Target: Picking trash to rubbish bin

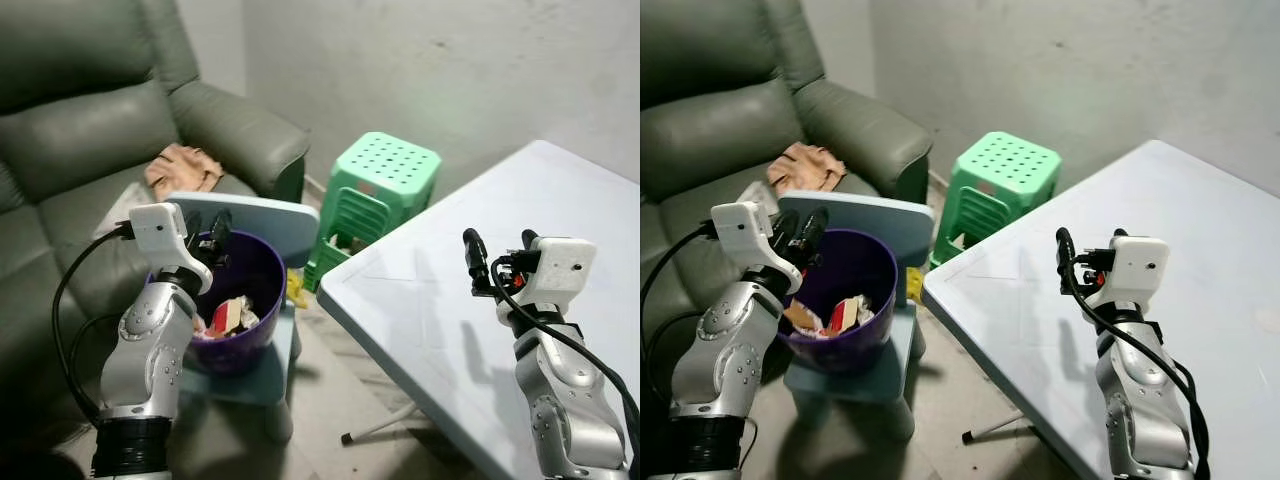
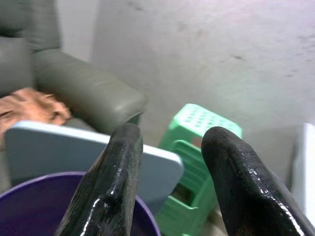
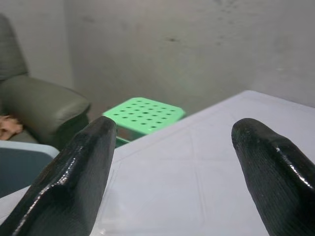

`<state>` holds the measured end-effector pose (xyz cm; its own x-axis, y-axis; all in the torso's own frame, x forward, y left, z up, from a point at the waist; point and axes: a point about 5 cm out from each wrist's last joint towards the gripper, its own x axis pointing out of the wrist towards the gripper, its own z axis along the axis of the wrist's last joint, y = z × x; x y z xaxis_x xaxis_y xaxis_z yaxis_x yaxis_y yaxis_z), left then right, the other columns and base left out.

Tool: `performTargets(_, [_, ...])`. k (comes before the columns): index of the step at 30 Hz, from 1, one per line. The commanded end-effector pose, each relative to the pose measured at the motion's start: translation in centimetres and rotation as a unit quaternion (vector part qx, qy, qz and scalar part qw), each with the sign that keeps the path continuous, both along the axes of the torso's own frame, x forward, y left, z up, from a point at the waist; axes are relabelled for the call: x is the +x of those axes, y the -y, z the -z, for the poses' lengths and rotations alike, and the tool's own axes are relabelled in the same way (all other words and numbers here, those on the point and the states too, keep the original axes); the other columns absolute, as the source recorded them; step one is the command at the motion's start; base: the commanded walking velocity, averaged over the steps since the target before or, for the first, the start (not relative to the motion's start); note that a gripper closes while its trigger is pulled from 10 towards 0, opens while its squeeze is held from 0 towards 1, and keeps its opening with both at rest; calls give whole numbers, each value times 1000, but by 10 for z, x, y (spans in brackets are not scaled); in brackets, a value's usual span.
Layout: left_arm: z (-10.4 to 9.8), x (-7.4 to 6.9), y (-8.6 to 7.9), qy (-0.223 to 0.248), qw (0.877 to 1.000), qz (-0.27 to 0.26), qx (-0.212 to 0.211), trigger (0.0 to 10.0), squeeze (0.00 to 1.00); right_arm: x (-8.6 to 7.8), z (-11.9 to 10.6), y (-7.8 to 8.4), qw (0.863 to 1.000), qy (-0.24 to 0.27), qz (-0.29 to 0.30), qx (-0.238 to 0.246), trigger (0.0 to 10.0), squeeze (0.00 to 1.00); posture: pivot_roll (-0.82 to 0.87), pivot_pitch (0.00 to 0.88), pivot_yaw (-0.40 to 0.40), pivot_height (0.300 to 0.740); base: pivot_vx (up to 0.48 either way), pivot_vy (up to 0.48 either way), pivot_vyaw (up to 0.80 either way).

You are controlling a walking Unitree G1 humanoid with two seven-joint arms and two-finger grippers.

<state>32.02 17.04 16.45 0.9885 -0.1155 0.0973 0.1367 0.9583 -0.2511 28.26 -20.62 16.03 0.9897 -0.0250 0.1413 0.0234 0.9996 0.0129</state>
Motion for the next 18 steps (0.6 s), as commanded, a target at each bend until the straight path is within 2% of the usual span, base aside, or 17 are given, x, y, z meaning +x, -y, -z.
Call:
performTargets(1, [0,0,-4,-5,1000,-11,-4,10000,0,2,2,-2,1000,-8,-7,1,10000,0,-74,62,-62,740,0,0,-775])
performTargets(18, [4,-1,-2,-17,1000,-11,-2,10000,0,0,4,-4,1000,-15,-14,-6,10000,0,-79,51,-68,740,0,0,-775])
